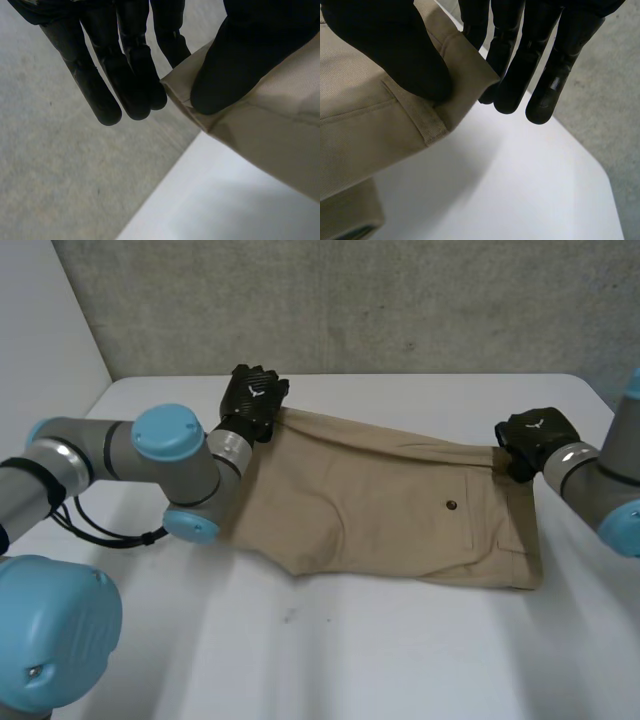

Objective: Fold the shorts.

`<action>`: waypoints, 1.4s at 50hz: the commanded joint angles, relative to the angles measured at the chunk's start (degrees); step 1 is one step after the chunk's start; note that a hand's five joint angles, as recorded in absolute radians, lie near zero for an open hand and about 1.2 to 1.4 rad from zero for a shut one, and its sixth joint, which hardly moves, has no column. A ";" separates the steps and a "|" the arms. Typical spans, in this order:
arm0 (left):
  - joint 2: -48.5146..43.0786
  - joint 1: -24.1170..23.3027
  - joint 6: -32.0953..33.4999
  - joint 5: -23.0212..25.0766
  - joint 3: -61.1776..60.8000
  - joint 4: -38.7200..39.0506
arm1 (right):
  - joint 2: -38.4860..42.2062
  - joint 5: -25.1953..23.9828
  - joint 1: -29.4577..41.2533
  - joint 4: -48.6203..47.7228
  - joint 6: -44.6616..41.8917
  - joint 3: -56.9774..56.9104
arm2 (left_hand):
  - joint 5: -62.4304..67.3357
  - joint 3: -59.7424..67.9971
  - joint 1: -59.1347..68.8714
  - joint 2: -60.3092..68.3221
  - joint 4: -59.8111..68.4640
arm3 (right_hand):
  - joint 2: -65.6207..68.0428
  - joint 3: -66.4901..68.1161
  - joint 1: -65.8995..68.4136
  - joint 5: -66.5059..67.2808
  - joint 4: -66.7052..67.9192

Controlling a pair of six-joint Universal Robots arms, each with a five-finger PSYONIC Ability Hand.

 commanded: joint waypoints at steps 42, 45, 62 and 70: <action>48.18 -0.54 -14.40 1.32 -61.12 2.34 | -25.02 -1.39 0.23 -9.96 8.13 42.24 | -55.14 -58.25 -53.56 -58.74 -59.20 | -47.34 -47.67 -34.68 -46.49 -48.22; 48.18 -0.54 -14.40 1.32 -61.83 2.34 | -23.17 -1.30 -0.12 -12.87 7.43 42.68 | -55.14 -58.25 -53.56 -58.74 -59.20 | -45.49 -45.81 -32.83 -44.64 -46.36; 48.27 -0.54 -14.49 0.97 -61.92 2.16 | -21.05 3.97 -7.50 -19.46 -1.18 42.24 | -55.14 -58.25 -53.56 -58.74 -59.20 | 12.65 12.33 25.31 13.51 11.78; 51.25 -0.37 -14.66 0.97 -62.53 1.64 | -23.96 3.80 -12.86 -17.53 -11.54 37.59 | -55.14 -58.25 -53.56 -58.74 -59.20 | 12.65 12.33 25.31 13.51 11.78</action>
